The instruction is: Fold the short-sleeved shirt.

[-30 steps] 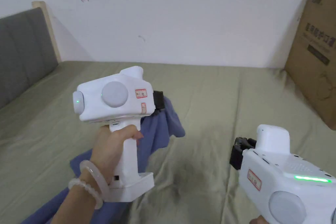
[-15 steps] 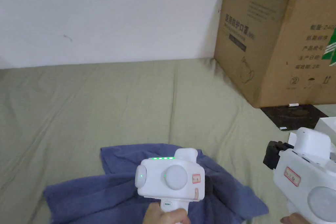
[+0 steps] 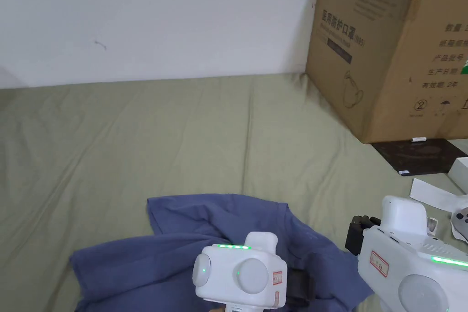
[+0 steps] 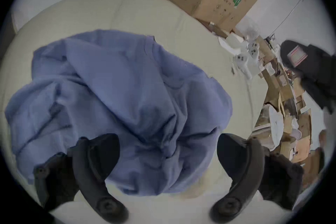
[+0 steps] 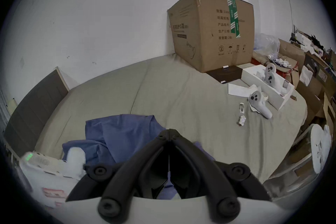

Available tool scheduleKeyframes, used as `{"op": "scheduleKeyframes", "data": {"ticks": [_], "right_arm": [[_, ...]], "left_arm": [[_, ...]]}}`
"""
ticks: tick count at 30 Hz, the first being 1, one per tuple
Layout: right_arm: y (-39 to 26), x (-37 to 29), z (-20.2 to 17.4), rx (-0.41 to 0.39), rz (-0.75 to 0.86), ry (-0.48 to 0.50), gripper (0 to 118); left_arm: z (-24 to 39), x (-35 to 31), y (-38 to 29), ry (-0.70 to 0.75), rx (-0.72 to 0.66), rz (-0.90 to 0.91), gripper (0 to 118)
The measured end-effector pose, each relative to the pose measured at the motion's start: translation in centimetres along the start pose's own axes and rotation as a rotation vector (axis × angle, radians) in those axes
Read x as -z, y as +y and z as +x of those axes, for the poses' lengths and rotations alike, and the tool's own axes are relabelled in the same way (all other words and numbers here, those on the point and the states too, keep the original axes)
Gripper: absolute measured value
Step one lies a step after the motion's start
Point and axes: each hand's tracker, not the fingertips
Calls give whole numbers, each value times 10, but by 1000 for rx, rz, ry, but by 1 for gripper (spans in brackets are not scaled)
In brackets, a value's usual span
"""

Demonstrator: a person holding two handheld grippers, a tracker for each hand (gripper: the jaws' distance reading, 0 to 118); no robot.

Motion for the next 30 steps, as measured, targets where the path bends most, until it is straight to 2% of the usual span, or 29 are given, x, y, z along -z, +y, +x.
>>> {"op": "scheduleKeyframes", "data": {"ticks": [3,4,5,6,7,8,10,14,17,21,22,23,25,26,30], "right_arm": [[2,0,-11,-13,-1,23,0],[2,0,-16,-18,0,34,0],[2,0,-20,-25,1,45,0],[2,0,-26,-33,0,54,0],[0,0,-31,-39,0,63,0],[-1,1,-37,-44,-3,74,0],[-6,3,-48,-53,-16,107,0],[-18,14,-69,-83,-59,143,0],[-23,25,-83,-96,-80,156,0],[-25,40,-98,-134,-111,171,0],[-24,44,-101,-143,-116,170,0],[-24,49,-103,-148,-122,173,0],[-22,61,-107,-157,-136,173,0],[-22,66,-109,-160,-141,170,0],[-24,89,-117,-181,-177,157,0]], "left_arm": [[-13,-35,10,15,-11,63,110],[-21,-48,12,27,-25,96,108],[-29,-60,13,43,-41,118,99],[-39,-72,12,54,-54,134,78],[-48,-81,9,88,-62,144,33],[-56,-87,4,133,-65,143,0],[-70,-96,-21,233,-84,157,0],[-105,-106,-57,214,-207,163,0],[-128,-110,-59,286,-209,156,0],[-175,-118,-42,340,-287,185,2],[-186,-120,-36,370,-291,184,9],[-198,-122,-31,422,-294,190,28],[-226,-122,-15,456,-285,173,76],[-239,-122,-8,467,-303,158,84],[-295,-114,13,487,-472,149,85]]}}
